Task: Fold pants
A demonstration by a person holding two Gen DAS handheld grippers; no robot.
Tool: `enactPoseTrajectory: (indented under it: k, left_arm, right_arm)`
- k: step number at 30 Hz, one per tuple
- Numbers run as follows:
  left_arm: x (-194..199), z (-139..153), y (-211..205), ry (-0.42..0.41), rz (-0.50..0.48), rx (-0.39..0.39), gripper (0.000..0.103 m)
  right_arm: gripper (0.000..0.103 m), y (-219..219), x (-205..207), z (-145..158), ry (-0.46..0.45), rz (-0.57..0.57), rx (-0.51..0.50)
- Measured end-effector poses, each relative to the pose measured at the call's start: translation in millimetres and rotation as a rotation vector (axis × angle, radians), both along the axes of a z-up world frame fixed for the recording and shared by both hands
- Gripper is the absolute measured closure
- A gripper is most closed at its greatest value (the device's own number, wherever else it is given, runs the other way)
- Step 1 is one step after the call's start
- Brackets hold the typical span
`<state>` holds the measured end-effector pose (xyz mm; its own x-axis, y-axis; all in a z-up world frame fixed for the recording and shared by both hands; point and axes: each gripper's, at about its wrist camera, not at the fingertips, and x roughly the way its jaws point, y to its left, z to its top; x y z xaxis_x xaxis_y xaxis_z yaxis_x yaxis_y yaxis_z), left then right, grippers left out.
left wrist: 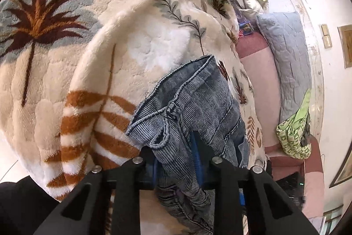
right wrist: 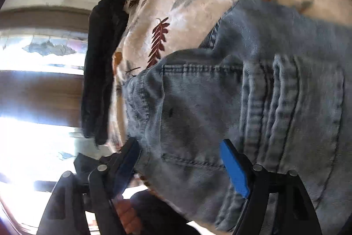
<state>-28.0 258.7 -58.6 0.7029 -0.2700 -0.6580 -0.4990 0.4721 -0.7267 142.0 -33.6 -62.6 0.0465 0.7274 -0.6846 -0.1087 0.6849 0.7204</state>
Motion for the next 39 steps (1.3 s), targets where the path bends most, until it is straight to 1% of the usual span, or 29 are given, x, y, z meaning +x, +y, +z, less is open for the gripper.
enactPoseTrajectory:
  k: [1,3,4,5,7,9,10,11,13,15,17,22,24,25,27,29,31,33,34,35,36,37,38,39]
  left_arm:
    - [0,1,-1,0.000,0.000,0.004,0.083]
    - [-1,4,-2,-0.005,0.000,0.020,0.087]
    - [0,7,-3,-0.006,-0.004,0.034,0.088]
    - [0,9,-4,-0.005,-0.007,0.045,0.088]
    - [0,12,-6,-0.010,-0.007,0.063,0.089]
    - [0,16,-10,-0.009,-0.008,0.093,0.090]
    - [2,20,-14,-0.010,-0.015,0.113,0.090]
    - [2,25,-16,-0.014,-0.022,0.136,0.091]
    - [3,40,-24,-0.039,-0.045,0.197,0.091]
    - [4,56,-34,-0.067,-0.064,0.252,0.091]
    - [7,73,-48,-0.095,-0.090,0.318,0.091]
    - [12,120,-107,-0.187,-0.183,0.508,0.092]
    - [11,140,-142,-0.239,-0.238,0.594,0.092]
    - [10,150,-166,-0.272,-0.280,0.647,0.092]
    - [9,159,-205,-0.317,-0.350,0.716,0.092]
    - [5,164,-254,-0.365,-0.435,0.800,0.092]
    - [2,158,-304,-0.405,-0.541,0.868,0.092]
    - [2,144,-340,-0.418,-0.629,0.894,0.092]
    - [4,130,-361,-0.408,-0.698,0.906,0.091]
    - [10,110,-384,-0.367,-0.794,0.914,0.091]
    - [17,85,-401,-0.300,-0.882,0.887,0.089]
    - [26,57,-414,-0.210,-0.971,0.858,0.086]
    - [31,38,-423,-0.139,-1.036,0.854,0.084]
    - [30,32,-426,-0.141,-1.051,0.874,0.084]
  right_arm:
    - [0.020,-1,0,-4,-0.011,-0.007,0.008]
    - [0.019,-2,-1,5,0.000,-0.005,0.008]
    - [0.019,-4,-2,8,0.013,-0.013,0.014]
    - [0.019,-7,-4,14,0.007,-0.026,0.044]
    - [0.019,-6,-6,19,-0.024,-0.021,0.046]
    - [0.019,1,-4,-7,0.028,-0.009,0.013]
    - [0.019,0,-4,-6,0.012,-0.004,0.012]
    - [0.019,-2,-4,0,0.017,-0.006,0.024]
    - [0.019,-16,-5,13,0.023,-0.025,0.091]
    - [0.019,-39,-10,23,-0.013,-0.068,0.114]
    - [0.019,-70,-16,27,-0.025,-0.114,0.144]
    - [0.019,-164,-36,32,-0.067,-0.263,0.181]
    - [0.019,-199,-45,33,-0.090,-0.322,0.191]
    - [0.019,-217,-50,33,-0.102,-0.351,0.194]
    - [0.019,-249,-59,32,-0.120,-0.404,0.196]
    - [0.019,-272,-67,28,-0.127,-0.441,0.207]
    - [0.019,-297,-76,23,-0.132,-0.483,0.227]
    - [0.019,-316,-82,16,-0.138,-0.519,0.239]
    - [0.019,-325,-85,11,-0.137,-0.536,0.242]
    - [0.019,-332,-87,8,-0.132,-0.547,0.242]
    - [0.019,-341,-90,1,-0.120,-0.562,0.238]
    - [0.019,-344,-92,-3,-0.112,-0.573,0.235]
    - [0.019,-350,-95,-8,-0.102,-0.584,0.237]
    - [0.019,-352,-95,-10,-0.101,-0.585,0.249]
